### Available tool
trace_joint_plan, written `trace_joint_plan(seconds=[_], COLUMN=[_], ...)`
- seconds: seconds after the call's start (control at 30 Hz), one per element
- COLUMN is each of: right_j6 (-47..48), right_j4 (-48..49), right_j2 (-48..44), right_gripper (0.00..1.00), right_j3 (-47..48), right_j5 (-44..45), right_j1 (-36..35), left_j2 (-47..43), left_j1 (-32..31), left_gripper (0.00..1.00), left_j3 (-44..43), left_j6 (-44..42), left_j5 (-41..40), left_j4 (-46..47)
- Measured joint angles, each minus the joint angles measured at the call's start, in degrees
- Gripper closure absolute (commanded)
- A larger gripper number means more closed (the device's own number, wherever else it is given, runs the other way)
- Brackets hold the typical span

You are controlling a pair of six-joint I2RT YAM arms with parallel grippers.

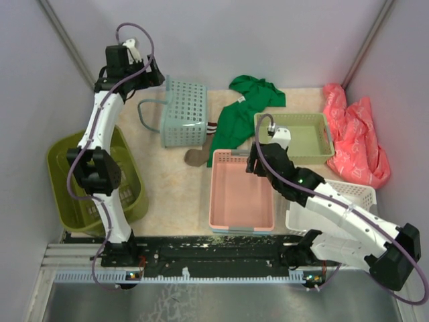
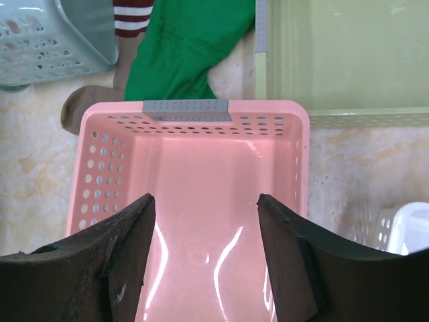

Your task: Turn the large container upside down

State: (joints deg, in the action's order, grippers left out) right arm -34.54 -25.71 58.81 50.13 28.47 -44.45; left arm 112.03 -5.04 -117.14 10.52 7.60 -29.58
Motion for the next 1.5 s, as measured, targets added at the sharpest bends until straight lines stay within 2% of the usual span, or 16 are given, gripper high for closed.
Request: trace_joint_plan(seconds=[0.07, 0.17, 0.3, 0.47, 0.63, 0.73, 0.9, 1.03, 1.2, 1.5], right_j6=[0.0, 0.0, 0.02, 0.09, 0.48, 0.5, 0.48, 0.46, 0.42, 0.39], right_j4=[-0.59, -0.96, -0.9, -0.13, 0.85, 0.92, 0.87, 0.74, 0.72, 0.66], right_j2=[-0.81, -1.68, -1.79, -0.96, 1.29, 1.77, 1.7, 1.16, 0.42, 0.42], right_gripper=[0.37, 0.37, 0.37, 0.37, 0.37, 0.37, 0.37, 0.37, 0.37, 0.37], right_j3=[0.0, 0.0, 0.0, 0.0, 0.0, 0.0, 0.0, -0.02, -0.02, -0.02], right_j5=[0.33, 0.87, 1.07, 0.83, 0.02, -0.39, -0.52, -0.46, -0.48, -0.48], right_j1=[0.0, 0.0, 0.02, 0.02, 0.0, 0.0, 0.02, 0.02, 0.02, 0.02], left_j2=[3.37, 4.83, 0.63, -8.79, -14.23, -14.32, -10.1, -4.24, -1.99, -0.85], left_j1=[0.79, 1.05, 0.76, 0.61, -0.13, -1.66, -5.31, -9.99, -15.56, -16.15], left_gripper=[0.03, 0.03, 0.03, 0.01, 0.04, 0.1, 0.11, 0.14, 0.16, 0.22], left_j3=[-2.25, -0.94, 6.71, 16.11, 18.01, 18.01, 15.65, 9.97, 8.07, 5.92], left_j6=[-0.07, -0.13, -0.02, 1.25, 3.02, 3.82, 4.07, 2.47, 0.07, -3.06], left_j5=[3.1, 7.76, 12.33, 15.1, 16.46, 15.17, 5.9, -6.34, -19.56, -30.47], left_j4=[-0.83, -3.61, -6.14, -9.16, -8.96, -7.67, -7.04, -7.48, -7.69, -6.95])
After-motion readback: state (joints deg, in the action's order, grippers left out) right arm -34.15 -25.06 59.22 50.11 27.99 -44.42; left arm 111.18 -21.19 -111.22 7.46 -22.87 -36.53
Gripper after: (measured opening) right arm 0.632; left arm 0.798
